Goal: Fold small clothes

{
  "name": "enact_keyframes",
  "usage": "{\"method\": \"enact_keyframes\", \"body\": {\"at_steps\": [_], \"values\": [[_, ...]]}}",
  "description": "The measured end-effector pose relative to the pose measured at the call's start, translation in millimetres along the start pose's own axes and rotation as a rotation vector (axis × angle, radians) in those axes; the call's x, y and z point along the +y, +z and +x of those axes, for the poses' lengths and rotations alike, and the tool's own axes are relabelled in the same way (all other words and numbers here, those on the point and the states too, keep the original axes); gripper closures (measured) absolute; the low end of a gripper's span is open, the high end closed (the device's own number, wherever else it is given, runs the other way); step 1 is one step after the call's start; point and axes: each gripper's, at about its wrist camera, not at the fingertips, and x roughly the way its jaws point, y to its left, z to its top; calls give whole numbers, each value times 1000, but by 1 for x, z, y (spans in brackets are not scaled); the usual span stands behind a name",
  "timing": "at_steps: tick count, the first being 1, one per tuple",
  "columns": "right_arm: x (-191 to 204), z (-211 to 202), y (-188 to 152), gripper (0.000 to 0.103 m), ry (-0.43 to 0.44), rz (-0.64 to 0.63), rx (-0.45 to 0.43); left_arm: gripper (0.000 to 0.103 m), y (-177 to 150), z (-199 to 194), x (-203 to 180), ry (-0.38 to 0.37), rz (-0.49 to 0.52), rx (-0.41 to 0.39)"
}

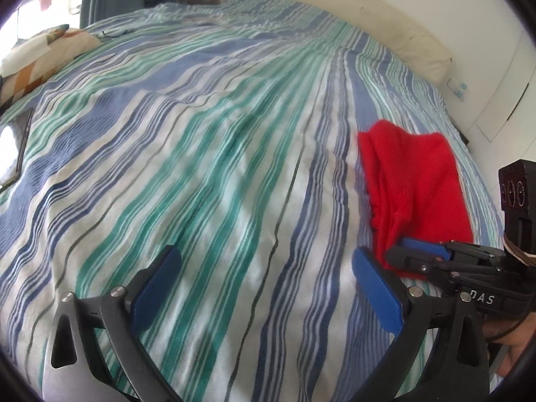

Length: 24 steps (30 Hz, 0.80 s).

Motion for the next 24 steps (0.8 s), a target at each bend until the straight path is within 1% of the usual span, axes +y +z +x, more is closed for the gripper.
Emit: {"method": "enact_keyframes", "body": {"at_steps": [2,4,7,9,11,12,14,15,16,17,18,20,22,24], "values": [[8,-16,-2,71,15,-20,-12,1,1,-1,-2,-3,7,-4],[9,-51,-7,71,-4,-55,-76,1,1,-1,-4,-5,14,-4],[0,-103,-22,71,-93,-75,-180,1,1,1,-9,-7,28,0],[-12,-118,-33,71,-176,-66,-210,1,-1,3,-12,2,45,6],[-31,-112,-42,71,-234,-17,-192,1,-3,5,-15,18,62,12],[-43,-102,-48,71,-249,16,-160,1,-4,5,-16,24,69,15],[-64,-71,-59,71,-240,83,-37,1,-6,5,-18,31,81,19],[-65,-65,-64,70,-244,90,-28,1,-7,5,-18,36,85,22],[-60,-69,-66,71,-257,75,-61,1,-8,5,-19,38,87,24],[-55,-76,-68,68,-259,66,-88,1,-8,5,-19,39,90,26],[-52,-84,-68,61,-246,67,-107,1,-9,6,-20,40,96,28],[-45,-99,-71,52,-240,68,-145,1,-9,7,-22,44,108,32],[-42,-113,-77,49,-263,56,-184,1,-10,9,-24,50,118,36],[-42,-121,-86,48,-285,59,-197,1,-11,9,-26,53,126,37]]}}
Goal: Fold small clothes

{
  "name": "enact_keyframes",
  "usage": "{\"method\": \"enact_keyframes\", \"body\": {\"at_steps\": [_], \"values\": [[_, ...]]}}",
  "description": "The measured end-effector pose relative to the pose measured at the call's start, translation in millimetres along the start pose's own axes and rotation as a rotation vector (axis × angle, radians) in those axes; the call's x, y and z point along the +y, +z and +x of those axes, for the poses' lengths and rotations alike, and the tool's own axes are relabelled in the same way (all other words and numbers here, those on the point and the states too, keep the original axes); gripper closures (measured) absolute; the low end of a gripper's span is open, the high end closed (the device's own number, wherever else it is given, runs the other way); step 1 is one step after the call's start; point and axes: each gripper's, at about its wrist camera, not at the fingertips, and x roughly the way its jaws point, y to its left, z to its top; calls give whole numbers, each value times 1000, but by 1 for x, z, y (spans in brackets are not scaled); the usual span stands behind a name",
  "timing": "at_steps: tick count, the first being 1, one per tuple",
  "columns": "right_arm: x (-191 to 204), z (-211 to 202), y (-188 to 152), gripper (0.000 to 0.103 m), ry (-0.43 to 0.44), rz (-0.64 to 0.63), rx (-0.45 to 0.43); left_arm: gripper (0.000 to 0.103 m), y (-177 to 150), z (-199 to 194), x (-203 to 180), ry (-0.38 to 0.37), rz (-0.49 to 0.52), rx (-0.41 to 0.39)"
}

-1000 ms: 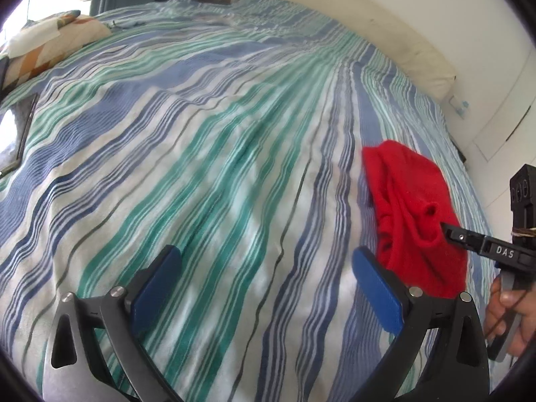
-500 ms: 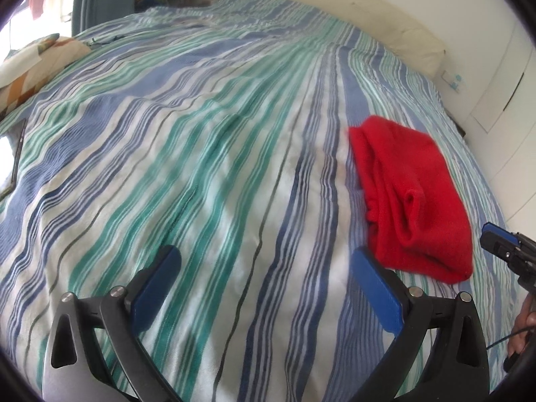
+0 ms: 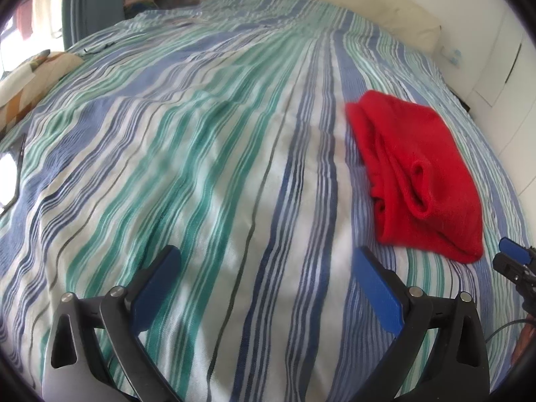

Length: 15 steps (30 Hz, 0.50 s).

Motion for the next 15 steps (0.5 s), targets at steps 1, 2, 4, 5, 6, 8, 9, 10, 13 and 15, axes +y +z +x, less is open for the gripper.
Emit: {"method": "enact_keyframes", "body": {"at_steps": [1,2,4,5,6,8,9,10,13,15], "values": [[-3,-3,-4,48,-14,6,-5,1,0,0,-1,1,3,-2],[-5,-6,-10,48,-29,12,-11,1,0,-1,-1,2,6,-4],[-12,-11,-20,48,-63,30,-25,1,0,-2,-3,2,15,-12],[-17,-14,-26,48,-85,46,-36,1,0,-3,-5,-2,21,-19],[-23,-18,-31,47,-109,67,-52,1,0,-4,-7,-9,25,-28],[-38,-27,-46,38,-184,109,-97,1,2,-2,-12,-31,35,-44],[-48,-31,-54,27,-232,140,-118,1,4,0,-14,-33,42,-53],[-60,-35,-64,26,-278,177,-137,1,7,5,-17,-26,51,-54],[-99,-31,-94,25,-366,315,-123,1,10,25,-19,-6,58,-9],[-120,-23,-113,24,-339,423,-102,0,-1,47,-17,26,75,43]]}}
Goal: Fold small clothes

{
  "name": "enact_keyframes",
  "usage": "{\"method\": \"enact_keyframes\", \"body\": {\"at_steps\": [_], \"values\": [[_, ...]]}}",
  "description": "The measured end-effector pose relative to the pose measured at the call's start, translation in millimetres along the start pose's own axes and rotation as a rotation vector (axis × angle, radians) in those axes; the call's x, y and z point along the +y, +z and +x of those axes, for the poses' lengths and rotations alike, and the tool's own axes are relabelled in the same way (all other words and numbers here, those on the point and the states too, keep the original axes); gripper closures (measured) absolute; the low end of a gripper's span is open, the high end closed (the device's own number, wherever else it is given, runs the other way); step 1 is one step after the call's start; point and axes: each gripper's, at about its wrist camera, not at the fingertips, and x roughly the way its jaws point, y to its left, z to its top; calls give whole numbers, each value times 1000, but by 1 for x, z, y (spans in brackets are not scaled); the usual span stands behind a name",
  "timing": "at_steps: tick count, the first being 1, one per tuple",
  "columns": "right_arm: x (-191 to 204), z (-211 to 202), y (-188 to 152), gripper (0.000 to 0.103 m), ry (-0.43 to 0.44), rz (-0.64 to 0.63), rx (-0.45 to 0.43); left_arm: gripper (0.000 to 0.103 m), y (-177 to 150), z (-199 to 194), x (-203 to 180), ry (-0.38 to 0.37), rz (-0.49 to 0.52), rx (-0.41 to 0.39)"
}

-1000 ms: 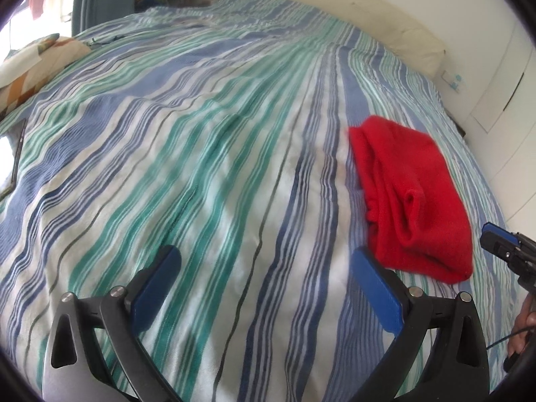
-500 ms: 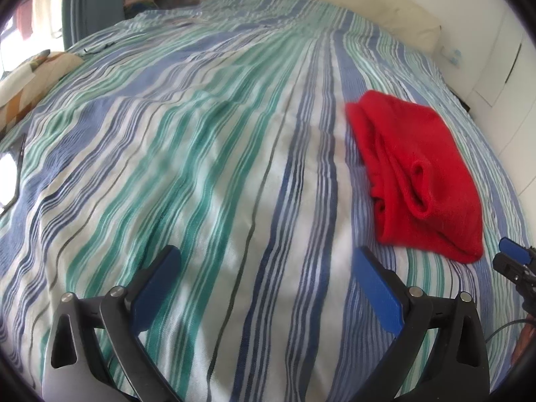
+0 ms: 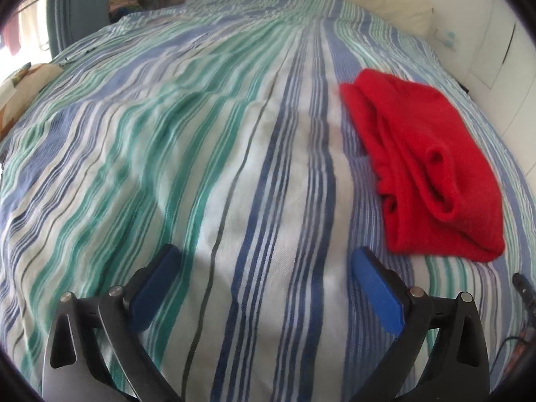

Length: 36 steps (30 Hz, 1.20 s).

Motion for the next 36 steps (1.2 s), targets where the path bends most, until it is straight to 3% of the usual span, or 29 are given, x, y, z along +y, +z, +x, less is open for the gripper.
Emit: {"method": "enact_keyframes", "body": {"at_steps": [2,6,14,36], "values": [[-7,0,-5,21,37,27,-35,0,-5,0,-3,11,22,-37],[-1,8,-2,4,77,-13,-14,0,-7,-3,-3,13,21,-43],[-2,13,-5,2,107,5,-11,0,-6,-1,-13,68,57,-31],[-1,11,-7,1,105,-1,-15,0,-6,-1,-11,62,52,-29]]}}
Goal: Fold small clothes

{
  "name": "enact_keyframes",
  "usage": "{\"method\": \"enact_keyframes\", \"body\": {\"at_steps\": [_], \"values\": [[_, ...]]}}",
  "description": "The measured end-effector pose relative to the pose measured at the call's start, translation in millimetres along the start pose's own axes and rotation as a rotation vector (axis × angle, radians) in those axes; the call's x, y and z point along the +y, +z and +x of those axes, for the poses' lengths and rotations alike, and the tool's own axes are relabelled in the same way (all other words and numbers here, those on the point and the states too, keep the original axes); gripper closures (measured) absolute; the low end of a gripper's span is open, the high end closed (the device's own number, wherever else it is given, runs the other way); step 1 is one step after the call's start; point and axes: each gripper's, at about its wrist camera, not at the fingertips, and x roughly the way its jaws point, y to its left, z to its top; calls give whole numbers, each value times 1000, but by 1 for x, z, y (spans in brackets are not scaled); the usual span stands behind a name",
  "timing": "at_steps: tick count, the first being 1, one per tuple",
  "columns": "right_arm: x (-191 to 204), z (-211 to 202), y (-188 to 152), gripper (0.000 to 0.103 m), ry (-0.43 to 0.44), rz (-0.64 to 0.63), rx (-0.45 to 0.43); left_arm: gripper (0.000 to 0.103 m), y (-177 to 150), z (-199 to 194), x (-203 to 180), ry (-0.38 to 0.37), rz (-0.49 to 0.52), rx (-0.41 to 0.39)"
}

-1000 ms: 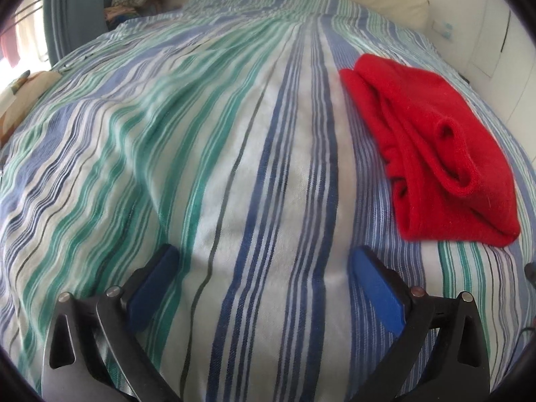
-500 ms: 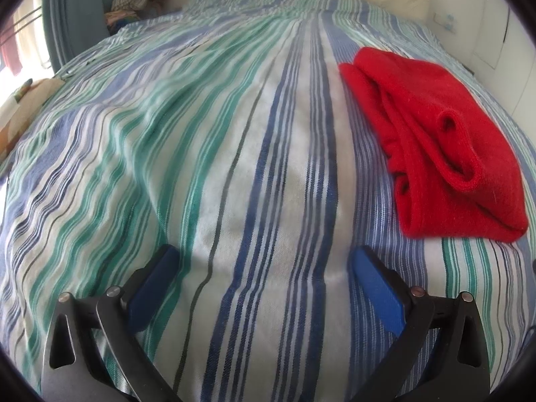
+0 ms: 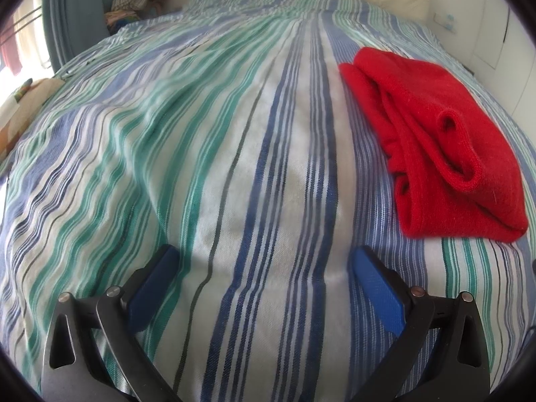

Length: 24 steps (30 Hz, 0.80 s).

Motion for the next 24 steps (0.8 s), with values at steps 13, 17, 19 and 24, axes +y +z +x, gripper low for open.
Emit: {"method": "enact_keyframes", "body": {"at_steps": [13,17,19,24], "values": [[0,0,0,1,2,0,-1,0,0,0,0,0,0,0],[0,0,-1,1,6,2,-3,0,0,0,0,0,0,0],[0,0,-1,1,5,2,-3,0,0,0,0,0,0,0],[0,0,-1,1,4,1,-3,0,0,0,0,0,0,0]]}}
